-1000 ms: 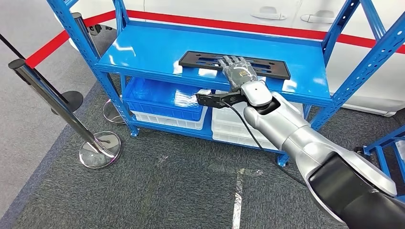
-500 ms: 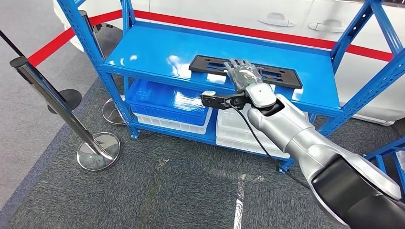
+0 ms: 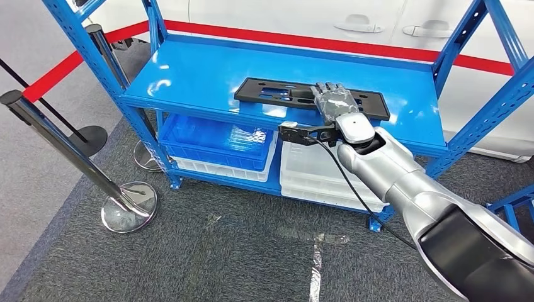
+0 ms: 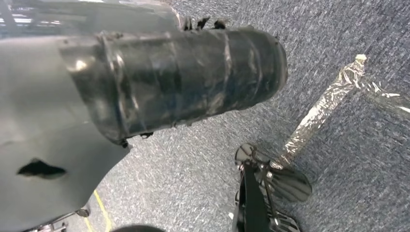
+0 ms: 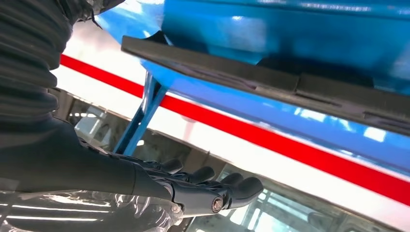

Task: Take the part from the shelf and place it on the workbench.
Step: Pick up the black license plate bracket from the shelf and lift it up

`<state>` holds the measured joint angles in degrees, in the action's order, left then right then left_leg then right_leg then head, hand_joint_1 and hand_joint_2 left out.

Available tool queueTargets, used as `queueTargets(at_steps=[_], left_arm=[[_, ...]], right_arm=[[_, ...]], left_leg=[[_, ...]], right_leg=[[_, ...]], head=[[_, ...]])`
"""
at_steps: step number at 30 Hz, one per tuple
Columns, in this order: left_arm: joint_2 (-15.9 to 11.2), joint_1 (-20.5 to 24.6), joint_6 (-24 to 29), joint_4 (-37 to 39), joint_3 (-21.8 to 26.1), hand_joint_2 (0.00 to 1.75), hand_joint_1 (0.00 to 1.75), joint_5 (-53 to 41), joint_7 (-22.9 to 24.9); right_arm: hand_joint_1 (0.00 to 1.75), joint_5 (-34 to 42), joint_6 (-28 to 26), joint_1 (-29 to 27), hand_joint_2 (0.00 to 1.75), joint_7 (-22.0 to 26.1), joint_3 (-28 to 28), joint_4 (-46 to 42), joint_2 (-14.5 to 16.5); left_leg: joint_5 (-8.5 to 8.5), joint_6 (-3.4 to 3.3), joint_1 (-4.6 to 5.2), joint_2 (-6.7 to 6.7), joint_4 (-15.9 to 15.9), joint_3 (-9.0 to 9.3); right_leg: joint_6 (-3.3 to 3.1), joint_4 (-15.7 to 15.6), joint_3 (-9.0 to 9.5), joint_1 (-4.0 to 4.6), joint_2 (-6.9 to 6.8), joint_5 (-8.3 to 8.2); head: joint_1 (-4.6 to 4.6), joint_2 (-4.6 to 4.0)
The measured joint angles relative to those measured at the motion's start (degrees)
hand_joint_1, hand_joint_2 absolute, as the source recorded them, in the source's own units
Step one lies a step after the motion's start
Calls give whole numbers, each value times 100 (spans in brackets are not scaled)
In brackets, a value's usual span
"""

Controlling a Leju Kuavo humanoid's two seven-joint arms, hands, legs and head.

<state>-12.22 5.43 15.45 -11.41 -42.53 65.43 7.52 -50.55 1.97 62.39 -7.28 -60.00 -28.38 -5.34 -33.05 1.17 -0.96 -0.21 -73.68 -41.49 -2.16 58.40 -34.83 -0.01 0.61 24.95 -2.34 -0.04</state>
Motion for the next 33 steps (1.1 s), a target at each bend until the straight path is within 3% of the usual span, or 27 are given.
queueTargets(at_steps=[1, 2, 4, 5, 6, 8, 11, 12, 14, 16, 17, 18, 20, 21, 26, 28, 30, 31, 32, 33], left_arm=[[0, -4, 3, 0, 0, 0, 0, 1, 0], [0, -8, 8, 0, 0, 0, 0, 0, 0], [-4, -11, 18, 1, 0, 0, 0, -1, 0], [-8, -11, 25, 3, 0, 0, 0, -1, 0], [-11, -4, 31, 4, 0, 0, 0, -2, 0], [-15, 11, 43, 7, 0, 0, 0, -3, -1], [-9, 16, 50, 7, 0, 0, 0, -5, -2], [-8, 14, 51, 7, 0, 0, 0, -5, -2], [-8, 17, 55, 7, 0, 0, 0, -5, -2], [-6, 20, 57, 7, 0, 0, 0, -4, -2], [-3, 17, 57, 7, 0, 0, 0, -4, -2], [-1, 14, 57, 7, 0, 0, 0, -4, -2], [2, 12, 59, 8, 0, 0, 0, -4, -2], [1, 16, 60, 9, 0, 0, 0, -4, -2], [1, 28, 66, 11, 0, 0, 0, -1, 7], [1, 29, 73, 11, 0, 0, 0, 2, 8], [-1, 30, 80, 11, 0, 0, 0, 4, 7], [-1, 27, 81, 11, 0, 0, 0, 4, 7], [1, 23, 79, 11, 0, 0, 0, 5, 7], [1, 21, 77, 11, 0, 0, 0, 5, 5]], right_arm=[[0, 3, 3, -30, 175, 1, 0, 10, -5], [0, 7, 4, -54, 175, 1, 0, 20, -13], [0, 14, 3, -75, 175, -3, 0, 35, -31], [0, 15, 1, -72, 175, -5, 0, 42, -38], [0, 15, -1, -71, 175, -8, 0, 46, -44], [0, 16, -4, -84, 175, -8, 0, 60, -56], [0, 16, -14, -103, 175, -7, 0, 72, -81], [0, 15, -17, -106, 175, -6, 0, 74, -88], [0, 15, -20, -143, 175, -1, 0, 83, -100], [0, 15, -20, -219, 175, 3, 0, 101, -115], [0, 15, -20, -246, 175, 4, 0, 109, -122], [0, 15, -21, -258, 175, 4, 0, 116, -127], [0, 14, -22, -252, 175, 6, 0, 123, -130], [0, 13, -22, -245, 175, 7, 0, 125, -131], [0, -1, -20, -247, 175, 9, 0, 126, -130], [0, -4, -17, -242, 175, 9, 0, 124, -128], [0, -5, -12, -262, 175, 12, 0, 123, -124], [0, -5, -10, -279, 175, 13, 0, 123, -122], [0, -5, -10, -291, 175, 13, 0, 123, -122], [0, -6, -11, -296, 175, 13, 0, 123, -122]], left_leg=[[61, 1, 0, 0, -117, -119], [245, -6, 0, 0, 0, -129], [742, -45, 5, -1, 690, 95], [906, -69, 18, -3, 1030, 235], [956, -94, 32, -5, 1262, 340], [893, -132, 57, -11, 1413, 417], [857, -202, 4, -3, 1507, 503], [847, -231, -13, 2, 1534, 545], [808, -278, -14, 2, 1548, 604], [755, -289, -20, -15, 1539, 660], [722, -280, -27, -25, 1527, 694], [682, -263, -36, -32, 1512, 733], [596, -204, -43, -37, 1483, 803], [563, -170, -38, -39, 1473, 819], [457, -15, -34, -27, 1428, 819], [224, 22, -37, -10, 946, 596], [-3, 36, -34, -7, 211, 179], [-6, 33, -32, -7, -9, 17], [103, 21, -30, -7, -26, -53], [315, -2, -26, -7, 182, -12]], right_leg=[[-4, 5, 38, 2, 8, 33], [1, 14, 83, 2, 15, 73], [22, 34, 179, 2, 22, 164], [42, 49, 207, 13, 26, 205], [65, 58, 214, 21, 30, 232], [107, 56, 203, 38, 34, 254], [186, 197, 142, 44, 17, 377], [215, 428, 32, 38, 9, 489], [256, 1151, -354, 3, -2, 756], [286, 1642, -703, -39, -5, 794], [297, 1594, -748, -58, -7, 651], [304, 1325, -686, -74, -11, 409], [310, 587, -412, -77, -17, -19], [296, 318, -292, -73, -17, -101], [143, 92, -139, -65, -6, -31], [74, 59, -68, -72, -4, -6], [27, 59, -20, -47, 0, 37], [13, 61, 6, -32, 2, 61], [7, 64, 37, -17, 5, 89], [6, 67, 74, -4, 9, 120]], head=[[-1, 0], [0, 0], [3, 0], [3, 0], [3, 0], [2, 0], [10, 0], [14, 0], [19, 0], [20, 0], [20, 0], [20, 0], [24, 0], [26, 0], [8, 0], [-18, 0], [-40, 0], [-42, 0], [-41, 0], [-41, 0]])
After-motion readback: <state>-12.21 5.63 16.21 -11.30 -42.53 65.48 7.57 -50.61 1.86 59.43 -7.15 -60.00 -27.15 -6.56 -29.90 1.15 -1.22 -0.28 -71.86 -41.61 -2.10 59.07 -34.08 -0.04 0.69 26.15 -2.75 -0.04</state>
